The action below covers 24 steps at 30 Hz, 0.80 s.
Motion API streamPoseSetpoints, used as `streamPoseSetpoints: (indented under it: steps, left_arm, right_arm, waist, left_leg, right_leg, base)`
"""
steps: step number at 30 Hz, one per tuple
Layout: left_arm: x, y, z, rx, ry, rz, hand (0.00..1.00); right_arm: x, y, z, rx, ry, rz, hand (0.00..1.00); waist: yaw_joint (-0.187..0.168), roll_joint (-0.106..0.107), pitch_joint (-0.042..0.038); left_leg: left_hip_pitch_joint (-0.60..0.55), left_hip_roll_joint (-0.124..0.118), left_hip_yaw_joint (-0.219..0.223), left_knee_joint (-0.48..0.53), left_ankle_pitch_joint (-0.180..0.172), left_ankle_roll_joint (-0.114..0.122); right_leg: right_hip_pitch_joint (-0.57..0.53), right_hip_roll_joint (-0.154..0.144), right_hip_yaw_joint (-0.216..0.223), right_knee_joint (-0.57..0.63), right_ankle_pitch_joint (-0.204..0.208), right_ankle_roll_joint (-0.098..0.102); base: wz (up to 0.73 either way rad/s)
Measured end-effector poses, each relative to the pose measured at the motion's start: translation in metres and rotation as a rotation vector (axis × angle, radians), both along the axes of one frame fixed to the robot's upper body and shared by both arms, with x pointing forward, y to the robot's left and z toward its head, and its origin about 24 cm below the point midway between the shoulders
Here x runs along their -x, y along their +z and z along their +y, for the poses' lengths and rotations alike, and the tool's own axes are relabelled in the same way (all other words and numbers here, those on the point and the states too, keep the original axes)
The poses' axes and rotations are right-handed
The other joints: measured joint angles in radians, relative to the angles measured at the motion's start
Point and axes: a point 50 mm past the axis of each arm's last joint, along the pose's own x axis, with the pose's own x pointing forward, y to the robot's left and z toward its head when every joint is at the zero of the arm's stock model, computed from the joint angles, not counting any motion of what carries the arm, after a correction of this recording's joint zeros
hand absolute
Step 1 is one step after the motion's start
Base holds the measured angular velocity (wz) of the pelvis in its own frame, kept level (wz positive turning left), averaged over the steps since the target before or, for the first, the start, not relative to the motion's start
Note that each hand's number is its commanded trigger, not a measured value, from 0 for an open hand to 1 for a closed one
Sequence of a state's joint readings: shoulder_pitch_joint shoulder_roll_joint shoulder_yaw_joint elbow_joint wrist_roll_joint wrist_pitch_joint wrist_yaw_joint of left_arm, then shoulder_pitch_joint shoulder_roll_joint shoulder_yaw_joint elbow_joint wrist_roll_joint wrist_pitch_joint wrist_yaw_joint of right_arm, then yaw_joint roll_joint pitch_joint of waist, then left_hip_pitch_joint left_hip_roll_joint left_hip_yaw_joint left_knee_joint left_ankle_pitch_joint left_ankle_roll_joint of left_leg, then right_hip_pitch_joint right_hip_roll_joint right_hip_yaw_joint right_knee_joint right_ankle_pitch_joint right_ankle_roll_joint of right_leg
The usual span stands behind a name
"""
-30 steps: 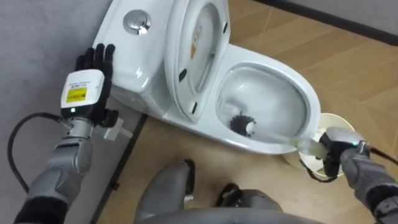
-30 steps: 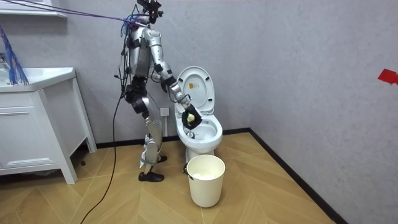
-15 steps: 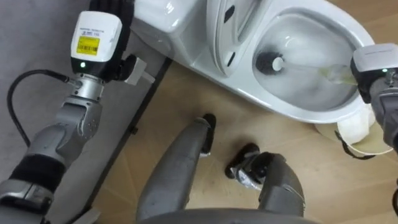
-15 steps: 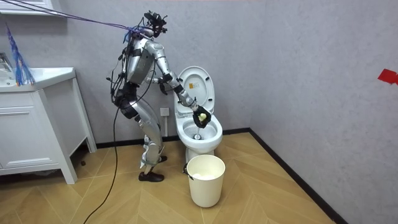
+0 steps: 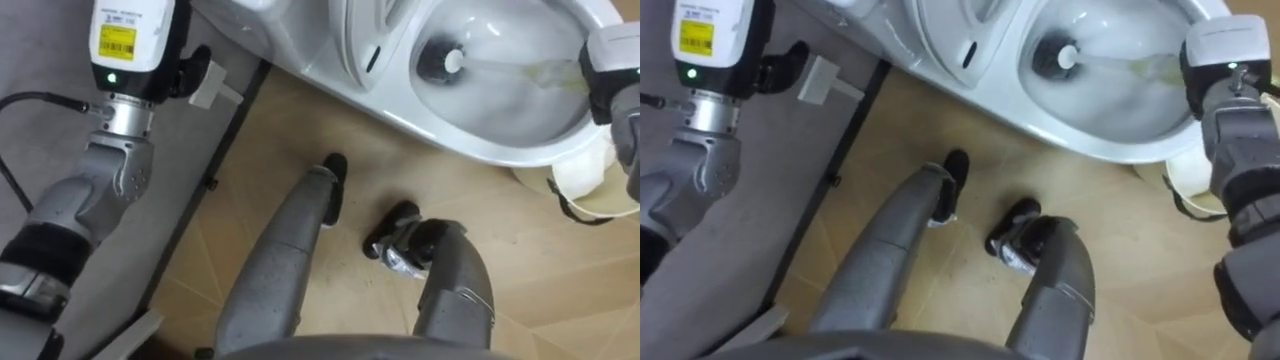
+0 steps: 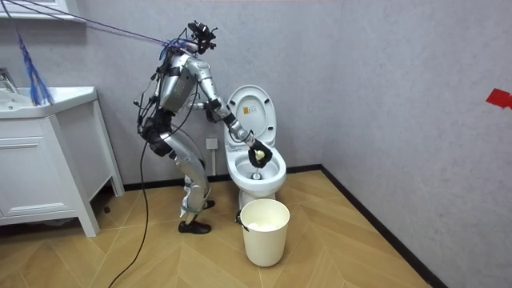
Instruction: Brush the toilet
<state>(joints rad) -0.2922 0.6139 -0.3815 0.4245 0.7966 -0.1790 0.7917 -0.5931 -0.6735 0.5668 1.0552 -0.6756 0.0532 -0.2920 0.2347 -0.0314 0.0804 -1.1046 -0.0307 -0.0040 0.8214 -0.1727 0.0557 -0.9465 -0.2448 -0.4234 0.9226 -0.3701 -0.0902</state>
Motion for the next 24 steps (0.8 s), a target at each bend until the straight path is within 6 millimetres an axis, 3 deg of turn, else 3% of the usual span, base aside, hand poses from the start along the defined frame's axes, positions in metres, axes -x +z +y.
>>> streamPoseSetpoints:
  steps: [3,9,14,18,21,24]
  left_arm:
    - [-0.002,0.004,0.005,-0.002,0.047,-0.030,0.00]
    - [-0.006,0.005,0.012,-0.004,0.113,-0.028,0.00]
    - [-0.007,0.002,0.012,-0.002,0.143,-0.002,0.00]
    - [-0.006,-0.004,0.012,-0.003,0.168,0.046,0.00]
    - [-0.002,-0.011,0.012,0.002,0.190,0.085,0.00]
    - [0.006,-0.021,0.017,0.036,0.221,0.129,0.00]
  right_arm:
    - [-0.002,0.002,0.000,-0.099,-0.040,-0.052,1.00]
    - [-0.009,0.003,0.008,-0.205,-0.068,-0.103,1.00]
    - [-0.011,0.000,0.023,-0.204,-0.024,-0.095,1.00]
    - [-0.006,-0.011,0.048,-0.128,0.080,-0.035,1.00]
    - [0.003,-0.015,0.063,-0.053,0.142,-0.003,1.00]
    - [0.011,-0.011,0.080,-0.002,0.203,0.008,1.00]
  waist:
    - [-0.021,-0.008,0.0047]
    - [-0.065,-0.007,0.0045]
    - [-0.065,0.003,0.0029]
    - [-0.048,0.029,-0.0001]
    - [-0.041,0.053,-0.0105]
    - [-0.040,0.079,-0.0270]
  left_leg:
    - [-0.008,0.001,0.002,-0.015,0.019,-0.008]
    - [-0.002,0.002,-0.001,-0.029,0.041,-0.019]
    - [0.008,0.004,-0.001,-0.029,0.042,-0.020]
    - [0.031,0.022,-0.001,-0.030,0.042,-0.020]
    - [0.046,0.035,0.010,-0.048,0.042,-0.019]
    - [0.054,0.053,0.020,-0.060,0.042,-0.020]
  right_leg:
    - [-0.015,0.000,-0.001,-0.001,0.009,-0.013]
    - [-0.013,-0.002,-0.009,-0.001,0.017,-0.023]
    - [-0.007,0.001,-0.006,-0.004,0.018,-0.025]
    - [0.023,0.035,-0.003,-0.039,0.032,-0.023]
    - [0.033,0.042,-0.002,-0.066,0.045,-0.026]
    - [0.041,0.065,0.004,-0.098,0.065,-0.029]
  base:
    - [0.01]
    - [0.03]
    - [-0.07]
    - [-0.17]
    - [-0.20]
    - [-0.24]
